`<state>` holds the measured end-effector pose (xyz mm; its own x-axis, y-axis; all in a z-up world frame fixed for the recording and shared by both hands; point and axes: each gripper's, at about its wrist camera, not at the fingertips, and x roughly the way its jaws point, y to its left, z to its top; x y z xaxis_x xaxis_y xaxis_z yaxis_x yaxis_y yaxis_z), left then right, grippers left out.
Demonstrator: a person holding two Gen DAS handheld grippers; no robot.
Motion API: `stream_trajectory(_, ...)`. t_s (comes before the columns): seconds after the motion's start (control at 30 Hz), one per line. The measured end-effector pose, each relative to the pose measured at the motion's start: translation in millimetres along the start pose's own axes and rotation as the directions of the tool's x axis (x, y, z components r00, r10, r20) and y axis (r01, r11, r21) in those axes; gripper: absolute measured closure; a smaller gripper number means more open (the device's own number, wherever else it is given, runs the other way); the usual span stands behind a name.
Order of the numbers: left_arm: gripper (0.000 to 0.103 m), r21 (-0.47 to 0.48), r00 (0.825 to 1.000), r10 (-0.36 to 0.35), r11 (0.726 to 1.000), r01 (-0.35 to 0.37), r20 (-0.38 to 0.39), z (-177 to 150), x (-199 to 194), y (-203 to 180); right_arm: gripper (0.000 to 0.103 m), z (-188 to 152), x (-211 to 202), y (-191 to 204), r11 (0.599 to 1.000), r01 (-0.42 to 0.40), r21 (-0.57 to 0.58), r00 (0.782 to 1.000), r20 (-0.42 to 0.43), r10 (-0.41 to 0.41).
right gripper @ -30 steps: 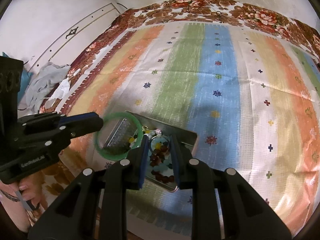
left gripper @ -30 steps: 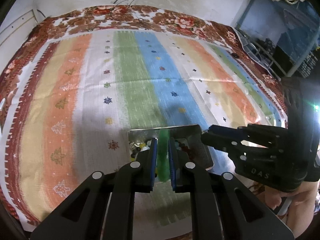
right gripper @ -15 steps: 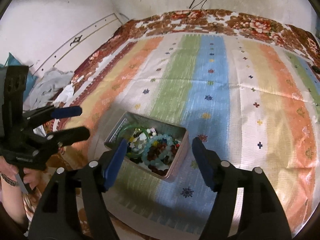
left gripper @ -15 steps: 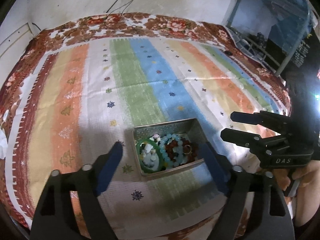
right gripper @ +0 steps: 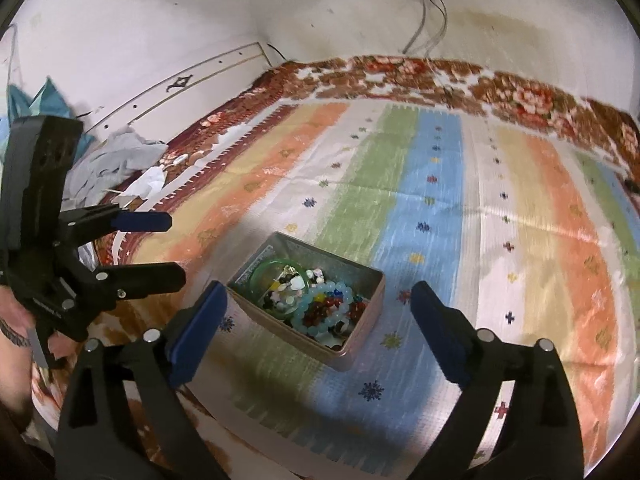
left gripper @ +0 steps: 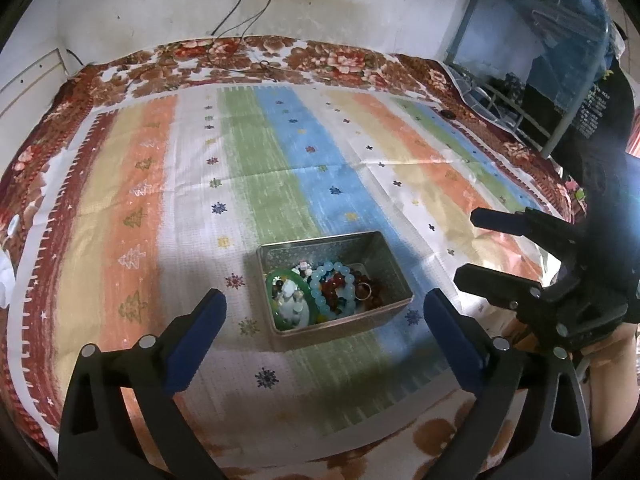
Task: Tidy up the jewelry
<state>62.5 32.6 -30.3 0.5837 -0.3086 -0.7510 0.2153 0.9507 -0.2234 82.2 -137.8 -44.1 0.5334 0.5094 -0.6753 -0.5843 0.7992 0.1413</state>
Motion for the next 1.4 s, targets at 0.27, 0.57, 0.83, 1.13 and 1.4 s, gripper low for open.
stream_trajectory(0.27, 0.006, -0.021, 1.0, 0.03, 0.999, -0.03, 0.009, -6.4, -8.7, 0.4, 0.005, -9.5, -12.5, 12.4, 0.998, -0.022, -0.06, 0.999, 0.042, 0.025)
stream_trajectory(0.57, 0.006, -0.002, 0.996, 0.087, 0.996, -0.087, 0.029, -11.4, -15.8, -2.8, 0.005, -15.3, -13.6, 19.0, 0.996, -0.012, -0.09, 0.999, 0.044, 0.016)
stream_trajectory(0.83, 0.006, 0.013, 0.994, 0.091, 0.996, -0.092, 0.061, -12.4, -19.2, -6.9, 0.005, -15.8, -17.0, 11.8, 0.999, -0.026, -0.047, 0.998, 0.054, 0.028)
stream_trajectory(1.13, 0.006, 0.024, 0.988, 0.112, 0.993, -0.115, 0.102, -13.8, -24.4, -11.6, 0.005, -17.2, -13.2, 12.4, 0.999, -0.022, -0.044, 0.999, 0.041, 0.023)
stream_trajectory(1.4, 0.006, 0.024, 0.982, 0.118, 0.992, -0.123, 0.149, -14.1, -31.9, -12.6, 0.005, -16.6, -16.8, 6.8, 1.0, -0.018, -0.013, 0.998, 0.058, 0.019)
